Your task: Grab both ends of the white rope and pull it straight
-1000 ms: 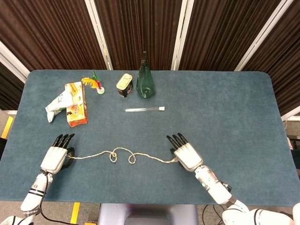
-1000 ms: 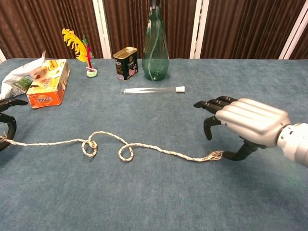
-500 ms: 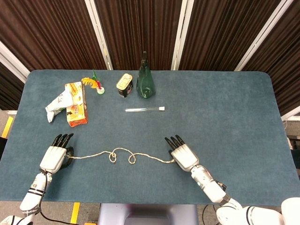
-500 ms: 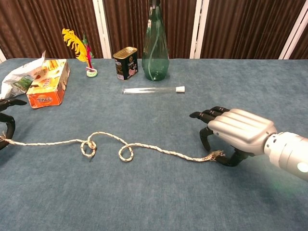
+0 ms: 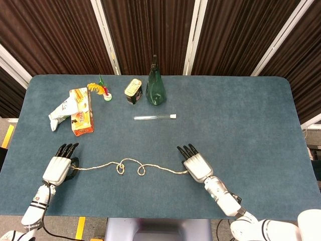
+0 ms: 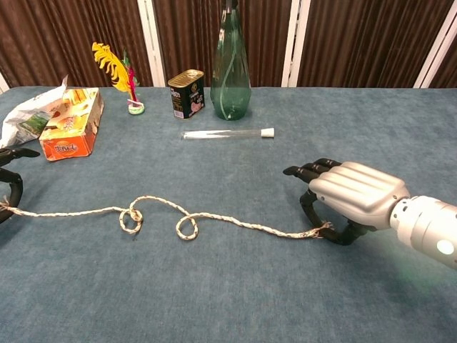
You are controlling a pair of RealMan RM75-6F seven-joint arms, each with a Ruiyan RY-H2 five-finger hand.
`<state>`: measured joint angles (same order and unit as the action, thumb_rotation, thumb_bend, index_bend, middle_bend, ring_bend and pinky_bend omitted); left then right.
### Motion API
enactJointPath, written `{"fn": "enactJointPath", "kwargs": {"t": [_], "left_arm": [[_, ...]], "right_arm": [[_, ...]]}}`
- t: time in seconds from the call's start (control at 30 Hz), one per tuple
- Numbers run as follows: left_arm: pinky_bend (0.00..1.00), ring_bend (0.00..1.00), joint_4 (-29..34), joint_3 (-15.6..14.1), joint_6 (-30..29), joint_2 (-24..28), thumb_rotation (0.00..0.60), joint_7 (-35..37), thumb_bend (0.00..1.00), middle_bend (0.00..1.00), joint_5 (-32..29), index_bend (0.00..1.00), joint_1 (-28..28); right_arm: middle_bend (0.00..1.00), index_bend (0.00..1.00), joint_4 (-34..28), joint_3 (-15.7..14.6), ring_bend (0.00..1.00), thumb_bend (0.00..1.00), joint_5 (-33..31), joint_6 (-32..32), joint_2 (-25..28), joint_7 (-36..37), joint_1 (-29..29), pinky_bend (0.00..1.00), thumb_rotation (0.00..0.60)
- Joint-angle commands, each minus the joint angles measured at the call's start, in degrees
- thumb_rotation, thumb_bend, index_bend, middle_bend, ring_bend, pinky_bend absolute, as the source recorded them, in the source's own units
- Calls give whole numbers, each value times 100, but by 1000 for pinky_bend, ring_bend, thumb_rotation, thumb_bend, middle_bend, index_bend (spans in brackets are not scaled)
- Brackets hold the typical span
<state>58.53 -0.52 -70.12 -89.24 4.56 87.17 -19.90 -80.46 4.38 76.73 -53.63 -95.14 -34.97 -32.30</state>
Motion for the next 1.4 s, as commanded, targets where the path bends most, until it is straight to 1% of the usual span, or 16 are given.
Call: {"fn": "enactJointPath", "kwargs": {"t": [0.03,0.4,0.63,0.8,1.03,1.23,1.4], "left_arm": [[18,0,-4,1,9,0,600,-2,427,36,-8,595,-1],[18,0,-8,7,8,11,600,11,427,36,-18,597,-3],[18,0,10,21,-32,37,600,3,426,36,-24,598,8],[18,0,-24,67,-32,65,600,5,427,36,-77,599,7],[18,0,-204,140,79,117,600,-1,427,37,-218,597,-3],[18,0,-400,190,241,82,600,103,427,38,-339,595,-29],[18,0,-522,191,316,23,600,76,427,38,-366,596,-50]], "right_arm": [[59,719,17,-10,0,511,-39,-2,0,-8,-20,0,600],[80,748,1,-30,0,641,-192,-44,76,-24,-83,0,600],[89,756,-117,48,0,720,-280,-165,266,99,-91,0,600],[91,758,-234,134,0,732,-303,-354,570,300,-30,0,600],[93,760,-316,164,0,731,-300,-714,1249,796,238,0,600],[93,764,-108,111,0,731,-412,-761,1593,1329,463,0,600],[93,764,153,20,0,731,-374,-756,1667,1730,593,0,600]]}}
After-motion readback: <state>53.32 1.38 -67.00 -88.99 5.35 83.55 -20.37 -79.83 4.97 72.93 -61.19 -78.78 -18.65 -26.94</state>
